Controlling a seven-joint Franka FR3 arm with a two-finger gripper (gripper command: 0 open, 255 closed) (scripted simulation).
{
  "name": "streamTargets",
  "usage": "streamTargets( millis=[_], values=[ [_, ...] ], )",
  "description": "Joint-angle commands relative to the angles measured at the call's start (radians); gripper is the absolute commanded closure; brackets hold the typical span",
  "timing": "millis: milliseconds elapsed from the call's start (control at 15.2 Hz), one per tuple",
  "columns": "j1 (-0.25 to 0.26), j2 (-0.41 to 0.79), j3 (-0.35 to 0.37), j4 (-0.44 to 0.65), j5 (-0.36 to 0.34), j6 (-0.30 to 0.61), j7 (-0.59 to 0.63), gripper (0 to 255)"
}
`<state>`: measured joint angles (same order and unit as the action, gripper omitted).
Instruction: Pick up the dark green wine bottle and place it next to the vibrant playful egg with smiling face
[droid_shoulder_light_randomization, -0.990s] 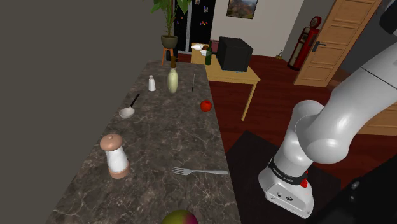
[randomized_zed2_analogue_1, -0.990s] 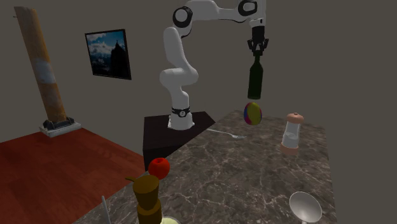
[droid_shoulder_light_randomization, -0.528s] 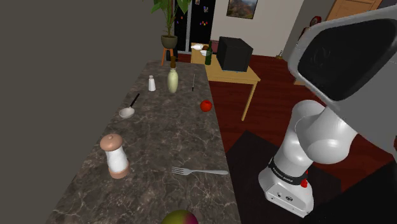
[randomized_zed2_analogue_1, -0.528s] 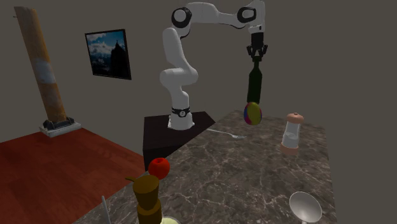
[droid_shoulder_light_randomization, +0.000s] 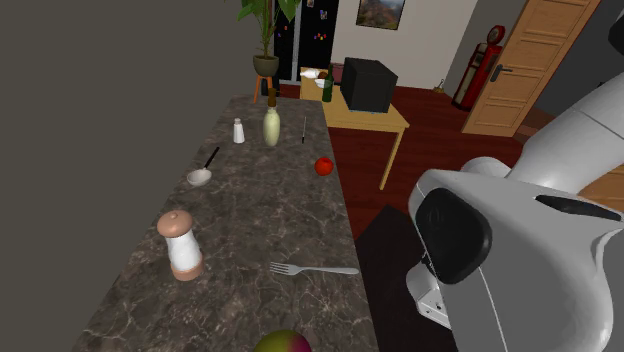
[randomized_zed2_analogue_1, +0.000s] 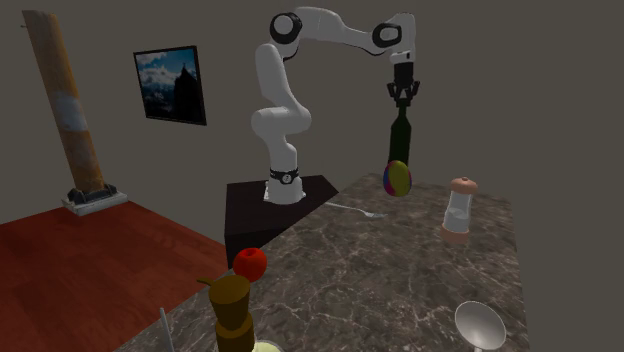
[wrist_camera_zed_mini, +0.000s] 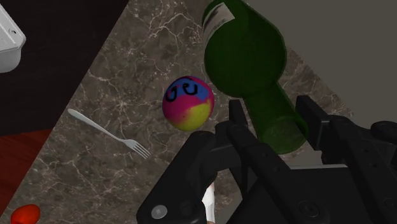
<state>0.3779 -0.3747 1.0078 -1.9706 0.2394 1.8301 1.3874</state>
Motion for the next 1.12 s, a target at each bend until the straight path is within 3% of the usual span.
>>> streamTargets(
  millis=[0, 462, 990, 1056],
  values=[
    [0.002, -0.001, 0.006, -0.030, 0.003, 0.030, -0.001, 255],
    [-0.002, 0.010, 0.036, -0.113, 0.006, 0.124, 0.006, 255],
    [-0.002, 0.011, 0.039, -0.118, 0.006, 0.131, 0.007, 255],
    [-0.002, 0.010, 0.038, -0.119, 0.006, 0.131, 0.006, 0]
  ],
)
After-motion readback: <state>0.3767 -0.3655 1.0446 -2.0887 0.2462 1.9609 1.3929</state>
